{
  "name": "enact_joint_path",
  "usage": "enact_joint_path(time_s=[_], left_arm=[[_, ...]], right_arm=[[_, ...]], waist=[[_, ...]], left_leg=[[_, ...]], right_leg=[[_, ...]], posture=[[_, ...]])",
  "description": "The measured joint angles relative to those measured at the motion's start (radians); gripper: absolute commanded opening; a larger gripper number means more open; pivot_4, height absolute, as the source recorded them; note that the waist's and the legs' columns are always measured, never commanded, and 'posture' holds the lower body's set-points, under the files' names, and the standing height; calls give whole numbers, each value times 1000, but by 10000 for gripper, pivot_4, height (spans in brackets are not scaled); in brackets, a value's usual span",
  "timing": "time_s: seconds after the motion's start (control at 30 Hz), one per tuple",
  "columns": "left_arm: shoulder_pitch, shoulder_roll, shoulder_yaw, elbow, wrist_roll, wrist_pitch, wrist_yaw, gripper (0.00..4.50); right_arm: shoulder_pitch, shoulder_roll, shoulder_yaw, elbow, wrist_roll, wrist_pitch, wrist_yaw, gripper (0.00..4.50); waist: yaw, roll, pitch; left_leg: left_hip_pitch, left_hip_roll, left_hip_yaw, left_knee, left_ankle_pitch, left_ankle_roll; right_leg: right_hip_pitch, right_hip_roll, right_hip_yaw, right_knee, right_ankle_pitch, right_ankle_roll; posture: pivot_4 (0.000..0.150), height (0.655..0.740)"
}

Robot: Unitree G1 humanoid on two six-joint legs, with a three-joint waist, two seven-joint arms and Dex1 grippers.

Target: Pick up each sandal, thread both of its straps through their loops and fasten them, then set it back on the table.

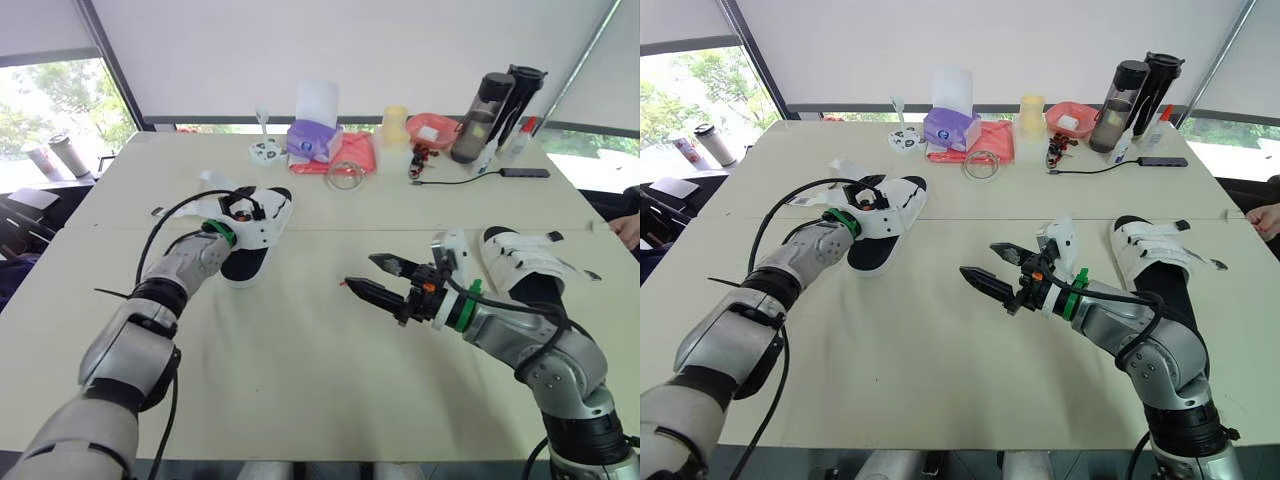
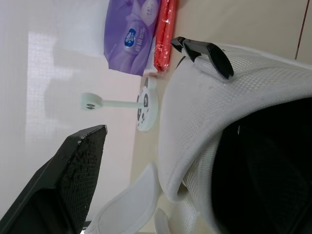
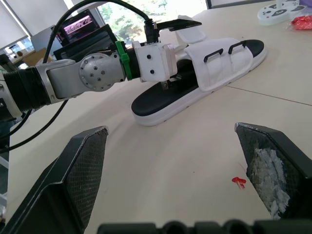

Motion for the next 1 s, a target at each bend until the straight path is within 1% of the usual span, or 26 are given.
enact_joint_path(time_s=[0.07,0.1,0.13,0.17,0.23,0.5,0.67,0.73,0.8,0.9,1.0], left_arm=[[0,-5,-13,26,2,-2,7,25553],[0,-9,-16,37,2,-2,8,21268],[-2,-11,-15,40,2,-2,15,16055],[-16,-11,-16,45,3,-4,19,9816],[-33,-13,-16,55,3,-5,28,772],[-47,-29,-22,94,12,-5,70,296],[-45,-8,-60,90,48,-68,147,296],[-34,37,-85,50,68,-140,179,296],[-31,109,-111,-7,98,-253,190,296],[-31,218,-133,-73,124,-440,187,296],[-31,262,-140,-119,140,-567,180,296]], right_arm=[[6,1,-2,-10,0,2,-7,45000],[9,1,-3,-12,0,2,-9,45000],[12,1,-4,-14,0,3,-11,45000],[13,1,-6,-14,0,3,-14,45000],[13,1,-7,-16,0,4,-17,45000],[24,-3,-35,-17,1,5,-17,45000],[24,-5,-51,-17,1,6,-17,45000],[17,-8,-57,-11,-2,5,-18,45000],[1,-11,-77,11,-18,3,-25,45000],[-1,-25,-105,46,-20,2,-21,45000],[0,-35,-123,66,-20,2,-5,45000]], waist=[[-1,0,0],[-2,-1,0],[-2,-1,0],[-1,-1,0],[1,-1,0],[2,0,-1],[1,-1,0],[-1,-2,1],[-6,-5,2],[-4,-5,2],[2,-5,3]], left_leg=[[0,0,0,2,0,0],[0,0,0,2,0,0],[0,0,0,3,0,0],[0,0,0,4,0,0],[0,0,0,5,0,0],[1,0,0,6,0,0],[1,0,0,6,0,0],[0,1,0,6,0,0],[-1,1,0,5,0,0],[-2,1,0,2,0,-1],[-2,0,0,3,0,-1]], right_leg=[[0,0,0,2,0,0],[0,0,0,2,0,0],[0,0,0,3,0,0],[0,0,0,4,0,0],[1,0,0,4,0,0],[2,0,0,4,0,0],[1,0,0,4,0,0],[0,0,0,4,0,0],[-2,0,1,4,1,-1],[-3,-1,1,3,1,-2],[-3,-1,1,3,1,-2]], posture=[[1500,7400],[1500,7400],[1500,7400],[1500,7400],[1500,7400],[1500,7400],[1500,7400],[1500,7400],[1500,7400],[1500,7400],[1500,7400]])
